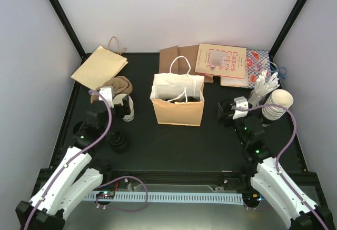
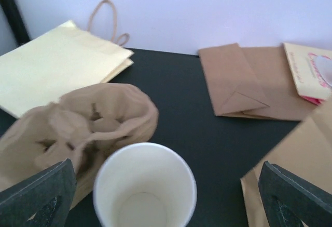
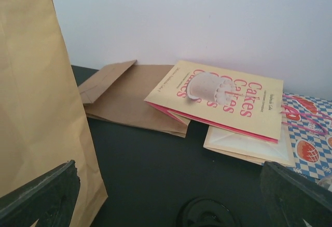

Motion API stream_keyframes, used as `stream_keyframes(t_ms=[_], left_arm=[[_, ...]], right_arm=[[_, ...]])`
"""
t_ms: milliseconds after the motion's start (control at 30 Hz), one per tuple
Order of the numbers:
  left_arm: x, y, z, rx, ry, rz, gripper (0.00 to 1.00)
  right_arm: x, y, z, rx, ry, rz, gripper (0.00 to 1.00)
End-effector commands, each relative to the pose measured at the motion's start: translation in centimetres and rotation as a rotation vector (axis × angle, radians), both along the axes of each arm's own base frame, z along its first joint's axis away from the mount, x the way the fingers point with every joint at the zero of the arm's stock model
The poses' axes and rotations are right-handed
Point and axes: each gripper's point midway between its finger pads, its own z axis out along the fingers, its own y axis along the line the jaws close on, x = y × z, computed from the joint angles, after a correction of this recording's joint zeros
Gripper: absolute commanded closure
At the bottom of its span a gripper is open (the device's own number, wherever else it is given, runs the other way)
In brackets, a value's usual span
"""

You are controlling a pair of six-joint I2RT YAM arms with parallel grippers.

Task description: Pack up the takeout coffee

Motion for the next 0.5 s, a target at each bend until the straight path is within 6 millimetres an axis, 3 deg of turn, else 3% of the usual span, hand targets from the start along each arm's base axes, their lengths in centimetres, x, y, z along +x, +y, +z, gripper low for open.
stream_keyframes(t_ms=[0, 67, 133, 333, 367, 467], left_arm=[[-1.5, 3.6, 0.1, -0.073, 0.144, 0.156, 0.03], [-2.0, 4.7, -0.5, -0.106, 0.223, 0.185, 0.10], [-2.3, 6.0, -0.7, -0.139, 0.256, 0.226, 0.24], [-2.2, 10.7, -0.6, -0.128, 0.217, 0.390, 0.91], [-2.0, 11.3, -1.2, -0.109, 0.249, 0.413, 0.97], [-1.8, 12.1, -4.0, -0.077, 0.390, 0.465, 0.98]], right_arm=[[-0.2, -0.3, 2.7, 0.068, 0.006, -0.014, 0.03], [-0.4, -0.6, 2.9, 0.066, 0.039, -0.034, 0.03], [-0.4, -1.4, 2.9, 0.047, 0.052, -0.073, 0.03], [-0.3, -1.7, 4.3, 0.102, -0.007, -0.094, 0.07], [-0.3, -1.7, 4.4, 0.098, -0.003, -0.094, 0.07], [-0.1, -1.8, 4.8, 0.080, 0.006, -0.100, 0.07]])
